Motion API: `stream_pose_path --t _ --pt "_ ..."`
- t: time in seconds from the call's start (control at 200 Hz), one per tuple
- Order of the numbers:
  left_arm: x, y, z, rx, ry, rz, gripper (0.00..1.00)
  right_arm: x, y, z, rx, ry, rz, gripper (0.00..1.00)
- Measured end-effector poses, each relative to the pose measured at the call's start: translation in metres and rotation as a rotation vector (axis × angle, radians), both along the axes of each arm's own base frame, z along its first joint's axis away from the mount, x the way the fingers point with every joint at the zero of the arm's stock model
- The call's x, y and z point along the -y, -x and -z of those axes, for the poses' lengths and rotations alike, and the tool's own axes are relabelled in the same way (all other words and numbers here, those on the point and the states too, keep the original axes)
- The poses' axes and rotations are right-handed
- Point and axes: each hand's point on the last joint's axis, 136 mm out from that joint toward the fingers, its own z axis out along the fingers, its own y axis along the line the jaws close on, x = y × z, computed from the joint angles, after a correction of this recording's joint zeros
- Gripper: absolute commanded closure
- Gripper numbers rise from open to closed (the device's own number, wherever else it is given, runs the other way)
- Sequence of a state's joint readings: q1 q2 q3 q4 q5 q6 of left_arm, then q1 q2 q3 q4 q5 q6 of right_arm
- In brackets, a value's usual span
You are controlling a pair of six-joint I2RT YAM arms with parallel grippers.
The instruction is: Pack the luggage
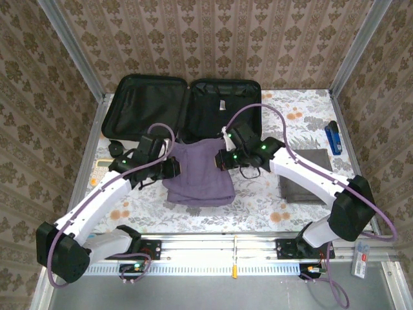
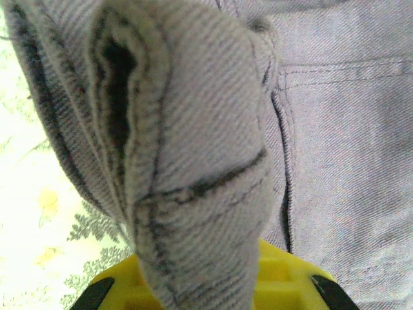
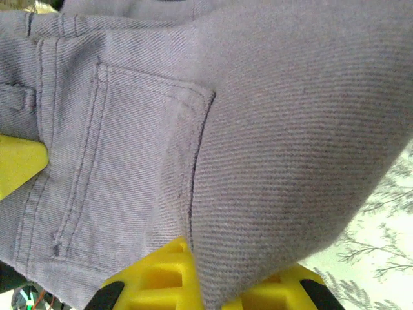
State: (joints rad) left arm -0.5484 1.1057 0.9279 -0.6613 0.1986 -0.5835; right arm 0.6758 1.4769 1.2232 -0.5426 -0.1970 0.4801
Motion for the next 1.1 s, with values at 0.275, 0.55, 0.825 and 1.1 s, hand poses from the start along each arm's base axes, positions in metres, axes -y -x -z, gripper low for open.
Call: stream_pose_path --t 0.275,0.55,0.825,1.1 --pt "0.034 -0.048 -0.052 0.130 0.068 0.053 1.00 0.033 -0.038 -0.043 0.077 -0.032 0.079 1.00" --pt "0.079 -0.130 -0.078 0.182 0.177 0.097 1.00 0.066 -0.100 -0.086 0.160 -0.065 0.164 1.00" --pt "0.121 -0.213 -0.080 0.204 0.281 0.152 1.00 0.102 -0.177 -0.082 0.149 -0.050 0.230 1.00" --pt "0.136 -0.293 -0.031 0.158 0.305 0.128 0.50 0.112 -0.248 -0.040 0.107 -0.041 0.268 0.73"
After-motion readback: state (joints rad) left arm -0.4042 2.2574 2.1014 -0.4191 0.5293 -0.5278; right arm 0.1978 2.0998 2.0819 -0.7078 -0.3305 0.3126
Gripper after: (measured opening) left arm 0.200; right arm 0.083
